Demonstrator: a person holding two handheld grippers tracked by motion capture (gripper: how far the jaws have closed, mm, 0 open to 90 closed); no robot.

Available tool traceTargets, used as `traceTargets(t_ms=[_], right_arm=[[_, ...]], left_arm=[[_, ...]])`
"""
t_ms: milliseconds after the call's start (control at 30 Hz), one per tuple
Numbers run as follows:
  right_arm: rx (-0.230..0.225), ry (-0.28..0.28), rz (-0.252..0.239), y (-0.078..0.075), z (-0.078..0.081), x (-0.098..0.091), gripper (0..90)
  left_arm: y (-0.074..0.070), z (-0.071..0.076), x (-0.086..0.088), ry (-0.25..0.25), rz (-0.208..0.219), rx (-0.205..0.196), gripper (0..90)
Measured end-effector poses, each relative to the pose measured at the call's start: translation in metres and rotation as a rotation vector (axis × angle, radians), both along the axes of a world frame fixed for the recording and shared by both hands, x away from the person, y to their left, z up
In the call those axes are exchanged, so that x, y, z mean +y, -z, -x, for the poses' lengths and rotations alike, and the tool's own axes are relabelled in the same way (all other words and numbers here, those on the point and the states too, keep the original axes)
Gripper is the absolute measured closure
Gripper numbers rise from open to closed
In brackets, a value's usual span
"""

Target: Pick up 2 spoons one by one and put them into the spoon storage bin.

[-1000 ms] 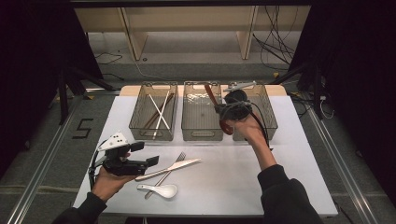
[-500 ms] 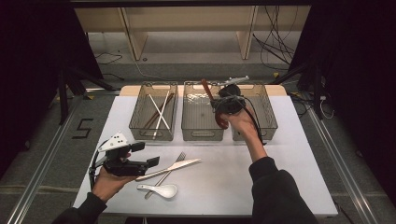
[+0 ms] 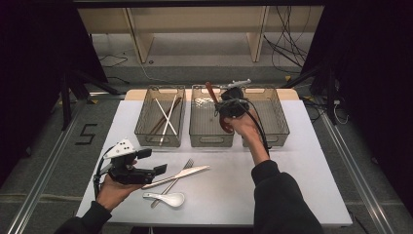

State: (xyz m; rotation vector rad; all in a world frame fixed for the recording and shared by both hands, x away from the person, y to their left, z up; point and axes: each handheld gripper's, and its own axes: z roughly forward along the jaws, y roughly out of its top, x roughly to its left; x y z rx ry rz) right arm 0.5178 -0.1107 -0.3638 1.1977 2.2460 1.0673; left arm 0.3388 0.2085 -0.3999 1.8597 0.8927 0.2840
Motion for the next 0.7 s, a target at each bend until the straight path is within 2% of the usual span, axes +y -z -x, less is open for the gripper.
traceTargets(t_ms=[400, 700], right_arm=[[0.011, 0.020, 0.026, 0.009, -0.009, 0.007, 82.2], [0.022, 0.043, 0.013, 0.015, -0.012, 0.007, 81.8]], left_arm=[[0.001, 0.000, 0.000, 0.006, -0.008, 0.003, 15.8], [0.001, 0.000, -0.001, 0.014, -0.015, 0.010, 15.8]])
